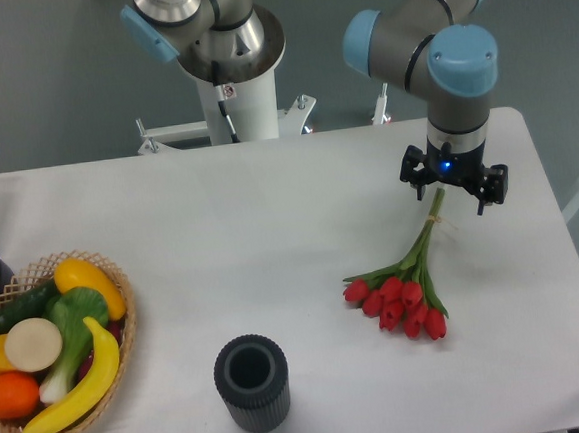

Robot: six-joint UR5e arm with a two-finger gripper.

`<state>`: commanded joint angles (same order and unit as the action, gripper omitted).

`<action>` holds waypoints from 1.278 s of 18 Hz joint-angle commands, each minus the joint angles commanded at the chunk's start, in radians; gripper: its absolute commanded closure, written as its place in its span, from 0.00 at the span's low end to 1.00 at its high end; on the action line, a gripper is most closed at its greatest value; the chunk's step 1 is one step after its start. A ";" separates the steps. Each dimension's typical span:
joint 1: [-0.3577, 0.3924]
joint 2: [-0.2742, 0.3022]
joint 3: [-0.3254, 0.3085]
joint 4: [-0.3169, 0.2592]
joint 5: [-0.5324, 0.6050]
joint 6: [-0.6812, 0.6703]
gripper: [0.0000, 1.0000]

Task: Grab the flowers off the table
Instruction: 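Lower the open gripper down onto the green stems of the red tulips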

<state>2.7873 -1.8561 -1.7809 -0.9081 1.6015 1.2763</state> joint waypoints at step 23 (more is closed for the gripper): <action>-0.058 -0.112 -0.083 0.124 0.000 -0.008 0.00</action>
<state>2.7290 -1.9681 -1.8638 -0.7839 1.6015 1.2686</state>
